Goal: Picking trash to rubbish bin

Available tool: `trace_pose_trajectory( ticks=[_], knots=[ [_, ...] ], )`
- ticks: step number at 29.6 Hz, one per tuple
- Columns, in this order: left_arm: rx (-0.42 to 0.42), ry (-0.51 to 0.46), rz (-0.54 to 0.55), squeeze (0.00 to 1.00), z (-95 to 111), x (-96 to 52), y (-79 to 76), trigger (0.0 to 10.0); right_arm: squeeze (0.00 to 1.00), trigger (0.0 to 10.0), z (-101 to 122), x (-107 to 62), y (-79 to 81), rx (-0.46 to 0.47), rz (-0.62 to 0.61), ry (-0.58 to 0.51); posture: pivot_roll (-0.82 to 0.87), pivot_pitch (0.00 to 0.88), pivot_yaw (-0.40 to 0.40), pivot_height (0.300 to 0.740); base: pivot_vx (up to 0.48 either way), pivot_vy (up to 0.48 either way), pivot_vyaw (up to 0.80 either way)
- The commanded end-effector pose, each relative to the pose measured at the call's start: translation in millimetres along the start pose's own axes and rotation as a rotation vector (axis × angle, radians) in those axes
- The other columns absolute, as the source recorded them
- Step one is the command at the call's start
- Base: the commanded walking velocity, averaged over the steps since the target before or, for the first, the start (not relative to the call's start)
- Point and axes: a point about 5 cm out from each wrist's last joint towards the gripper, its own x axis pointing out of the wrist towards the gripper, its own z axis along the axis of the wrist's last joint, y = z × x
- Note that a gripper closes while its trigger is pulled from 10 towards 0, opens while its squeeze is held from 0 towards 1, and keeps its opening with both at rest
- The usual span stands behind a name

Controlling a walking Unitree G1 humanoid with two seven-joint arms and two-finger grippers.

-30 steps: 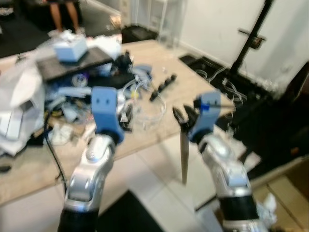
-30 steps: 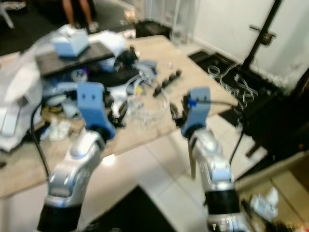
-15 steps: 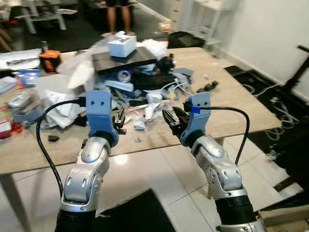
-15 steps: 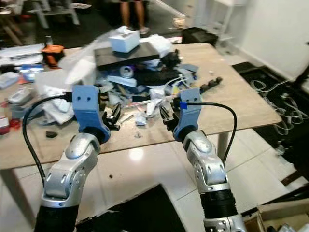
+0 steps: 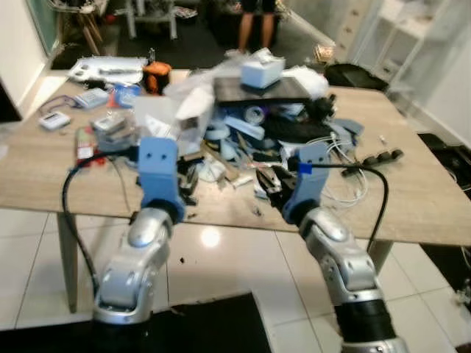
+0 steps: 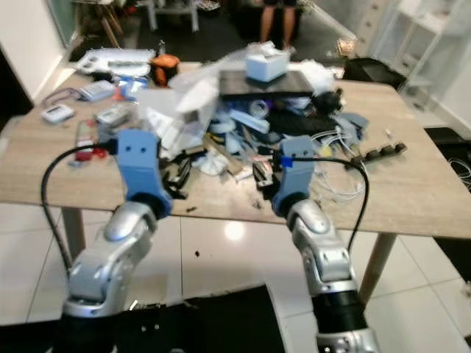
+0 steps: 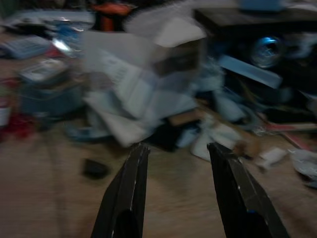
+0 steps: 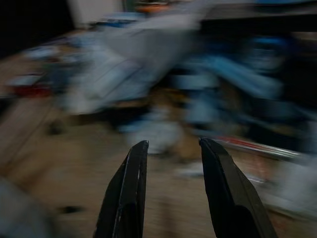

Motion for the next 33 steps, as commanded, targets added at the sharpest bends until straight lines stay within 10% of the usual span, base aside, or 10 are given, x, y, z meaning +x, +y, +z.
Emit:
trace_pose_trajectory(
  ticks=[1, 33],
  knots=[
    [-0.002, 0.017, -0.012, 0.00, -2, -1.4, -4.1, 10.0, 0.00, 10.0, -6, -4.0, -4.5, 0.008, -0.014, 0.027, 0.04, 0.057, -0.077, 0.740, 0.000, 0.000, 0.80],
    [0.026, 0.083, -0.066, 0.00, -10, 1.3, -10.3, 10.0, 0.00, 10.0, -15, -13.6, -17.2, 0.043, -0.123, 0.090, 0.01, 0.112, -0.058, 0.740, 0.000, 0.105, 0.15]
  ],
)
